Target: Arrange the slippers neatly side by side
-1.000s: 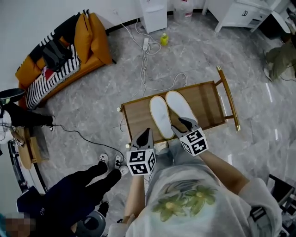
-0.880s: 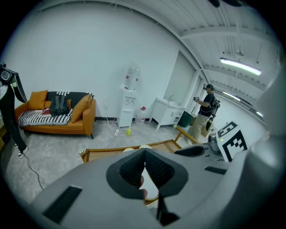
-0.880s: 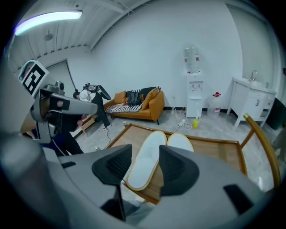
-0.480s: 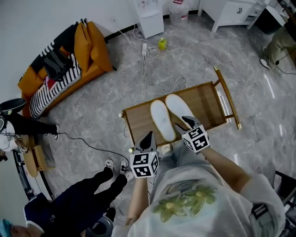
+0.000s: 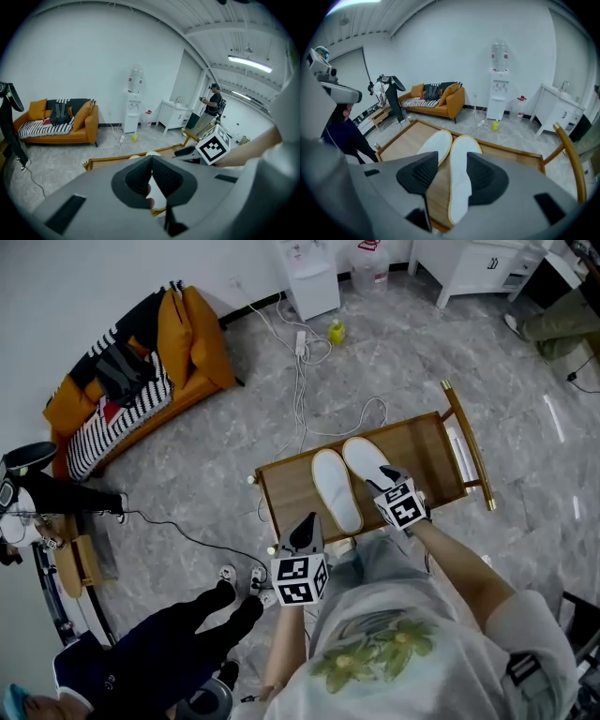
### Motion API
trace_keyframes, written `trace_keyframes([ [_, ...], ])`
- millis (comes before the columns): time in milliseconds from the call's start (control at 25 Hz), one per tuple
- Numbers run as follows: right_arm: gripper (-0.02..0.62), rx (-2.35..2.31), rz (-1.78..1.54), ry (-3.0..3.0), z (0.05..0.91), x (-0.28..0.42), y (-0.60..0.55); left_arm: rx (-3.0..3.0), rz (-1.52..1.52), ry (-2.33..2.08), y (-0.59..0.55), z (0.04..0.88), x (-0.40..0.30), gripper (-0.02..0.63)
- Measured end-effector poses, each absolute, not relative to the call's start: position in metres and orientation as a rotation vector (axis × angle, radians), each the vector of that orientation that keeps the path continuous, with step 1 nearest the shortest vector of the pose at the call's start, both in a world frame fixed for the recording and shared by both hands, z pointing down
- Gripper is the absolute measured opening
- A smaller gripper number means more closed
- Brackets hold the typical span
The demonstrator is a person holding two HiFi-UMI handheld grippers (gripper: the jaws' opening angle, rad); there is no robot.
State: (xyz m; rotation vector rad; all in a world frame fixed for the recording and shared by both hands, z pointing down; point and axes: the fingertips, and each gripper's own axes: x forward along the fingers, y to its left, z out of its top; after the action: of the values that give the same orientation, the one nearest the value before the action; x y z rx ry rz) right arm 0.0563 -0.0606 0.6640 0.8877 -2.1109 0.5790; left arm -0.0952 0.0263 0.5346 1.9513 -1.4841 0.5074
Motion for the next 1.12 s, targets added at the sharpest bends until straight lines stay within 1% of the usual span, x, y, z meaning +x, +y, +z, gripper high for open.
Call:
trace_keyframes([
  [280, 0.187, 0.801, 0.613, -2.019, 0.705, 0.055, -0.061, 1.922, 0.52, -1.502, 0.025, 0.537, -0.102, 0.015],
  [640, 0.151, 0.784, 0.675, -1.968, 0.738, 0.05, -0.076, 1.886, 0.531, -1.513, 0.022, 0.545, -0.105, 0.015],
  [920, 0.088, 0.811, 0.758, -1.875, 0.754, 0.063, -0.073, 1.864, 0.539, -1.511, 0.023, 0.552, -0.106, 0.015],
  [1000, 0.044, 0.818, 0.765, -1.87, 0.753, 0.063, -0.072, 1.863, 0.537, -1.51, 0.022, 0.551, -0.105, 0.015],
  [1120, 0.029, 0.844, 0.798, -1.86, 0.753, 0.063, -0.073, 1.866, 0.537, -1.509, 0.02, 0.55, -0.105, 0.015],
])
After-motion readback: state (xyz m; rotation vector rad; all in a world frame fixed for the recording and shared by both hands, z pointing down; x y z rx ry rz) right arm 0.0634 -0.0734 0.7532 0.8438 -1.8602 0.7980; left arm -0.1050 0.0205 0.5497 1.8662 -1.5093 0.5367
